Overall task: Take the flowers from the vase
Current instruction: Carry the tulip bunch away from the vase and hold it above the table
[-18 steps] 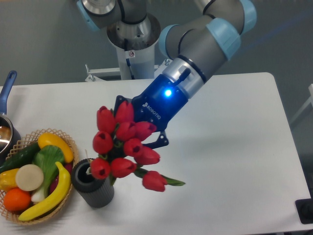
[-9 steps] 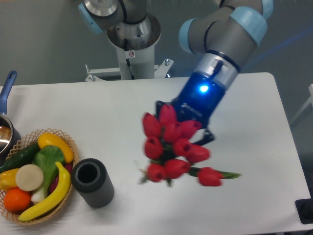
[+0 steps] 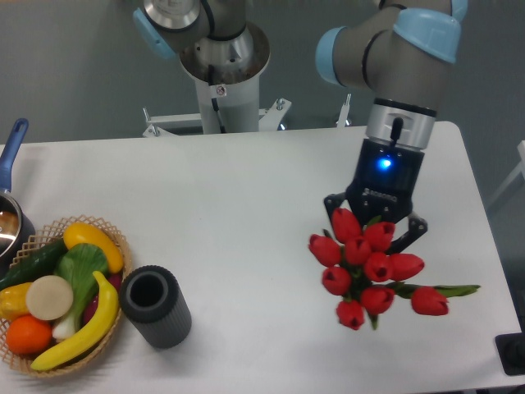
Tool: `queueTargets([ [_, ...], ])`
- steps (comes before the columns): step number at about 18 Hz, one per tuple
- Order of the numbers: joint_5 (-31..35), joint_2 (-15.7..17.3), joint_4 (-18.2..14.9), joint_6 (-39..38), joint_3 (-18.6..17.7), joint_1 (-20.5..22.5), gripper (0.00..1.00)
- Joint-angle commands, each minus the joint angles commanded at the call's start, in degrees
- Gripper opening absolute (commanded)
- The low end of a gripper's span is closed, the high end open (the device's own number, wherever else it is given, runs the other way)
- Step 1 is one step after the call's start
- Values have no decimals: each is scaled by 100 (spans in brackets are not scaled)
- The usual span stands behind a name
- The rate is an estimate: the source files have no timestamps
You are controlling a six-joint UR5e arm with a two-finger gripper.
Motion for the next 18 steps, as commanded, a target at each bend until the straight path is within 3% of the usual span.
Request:
queueTargets([
  [9,1933,-211,-246,52,-27,-8,0],
  [13,2830,-272,-781,762,113,-280,3],
  [18,3033,-325,-1519,896,438,-316,4],
])
